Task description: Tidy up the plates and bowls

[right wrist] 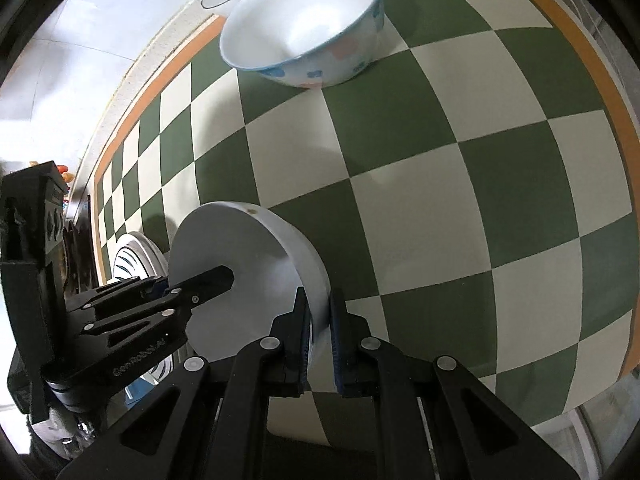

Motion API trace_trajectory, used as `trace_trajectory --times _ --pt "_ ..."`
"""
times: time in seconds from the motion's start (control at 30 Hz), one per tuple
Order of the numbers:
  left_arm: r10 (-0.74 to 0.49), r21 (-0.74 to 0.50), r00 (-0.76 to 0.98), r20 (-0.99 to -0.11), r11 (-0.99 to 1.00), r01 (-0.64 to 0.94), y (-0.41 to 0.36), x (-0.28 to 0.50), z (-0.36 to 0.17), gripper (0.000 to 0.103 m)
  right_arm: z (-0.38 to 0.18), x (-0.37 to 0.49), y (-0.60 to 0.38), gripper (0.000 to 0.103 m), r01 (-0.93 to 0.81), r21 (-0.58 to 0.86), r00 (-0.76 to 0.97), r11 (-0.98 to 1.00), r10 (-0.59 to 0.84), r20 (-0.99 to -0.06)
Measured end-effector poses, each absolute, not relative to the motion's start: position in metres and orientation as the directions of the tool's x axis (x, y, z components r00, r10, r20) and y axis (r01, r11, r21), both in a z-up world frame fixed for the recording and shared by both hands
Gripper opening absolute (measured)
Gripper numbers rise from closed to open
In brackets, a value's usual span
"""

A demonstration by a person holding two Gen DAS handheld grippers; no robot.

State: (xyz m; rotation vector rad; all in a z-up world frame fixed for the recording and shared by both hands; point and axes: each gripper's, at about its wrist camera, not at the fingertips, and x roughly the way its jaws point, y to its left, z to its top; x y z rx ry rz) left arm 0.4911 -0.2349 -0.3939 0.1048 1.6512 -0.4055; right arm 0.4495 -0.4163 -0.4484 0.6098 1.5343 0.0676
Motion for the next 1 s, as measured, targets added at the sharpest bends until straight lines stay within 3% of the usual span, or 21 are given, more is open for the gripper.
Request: trace_trajectory --times 0.3,0.53,0.57,0.6,0.73,1.0 --pt "-0.147 -0.188 -0.154 -0.977 0.937 0.294 -0.250 0.494 -0.406 0.014 -0.459 0.453 -0.409 0.013 0.332 0.414 0.041 0.848 0.425 -0.904" --pt "-0.154 -0.143 0.013 -0.988 0.943 0.300 -0.246 0.504 -0.337 0.016 -0.426 0.453 -0.441 0.014 0.331 0.466 0.107 0.820 0.458 -0.882" --pt "-0.155 -0.138 0.037 -0.987 0.945 0.298 -0.248 0.509 -0.329 0.020 -0.416 0.455 -0.450 0.014 0.333 0.475 0.139 0.815 0.455 -0.879" --pt "-0.166 -0.140 0.064 -0.984 0.944 0.297 -0.252 0.517 -0.320 0.025 -0.405 0.458 -0.460 0.016 0.336 0.487 0.179 0.806 0.453 -0.873" --pt "-0.184 -0.150 0.090 -0.979 0.944 0.295 -0.272 0.560 -0.316 0.027 -0.381 0.483 -0.494 0.050 0.325 0.495 0.283 0.806 0.416 -0.864" --pt "-0.172 -0.166 -0.003 -0.985 0.946 0.278 -0.305 0.636 -0.361 0.027 -0.417 0.556 -0.526 0.050 0.365 0.490 0.277 0.791 0.410 -0.869"
